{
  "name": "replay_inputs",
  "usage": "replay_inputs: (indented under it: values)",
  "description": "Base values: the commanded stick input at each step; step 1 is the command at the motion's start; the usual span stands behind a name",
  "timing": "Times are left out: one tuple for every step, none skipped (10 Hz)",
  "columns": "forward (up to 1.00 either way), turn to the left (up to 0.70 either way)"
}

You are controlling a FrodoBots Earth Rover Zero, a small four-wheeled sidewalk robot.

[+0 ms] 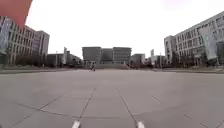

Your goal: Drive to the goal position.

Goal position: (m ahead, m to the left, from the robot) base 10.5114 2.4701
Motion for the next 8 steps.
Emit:
replay_inputs:
  values:
    - [0.6, 0.0]
    - [0.6, 0.0]
    - [0.6, 0.0]
    - [0.6, 0.0]
    - [0.6, 0.0]
    - [0.6, 0.0]
    - [0.6, 0.0]
    - [0.6, 0.0]
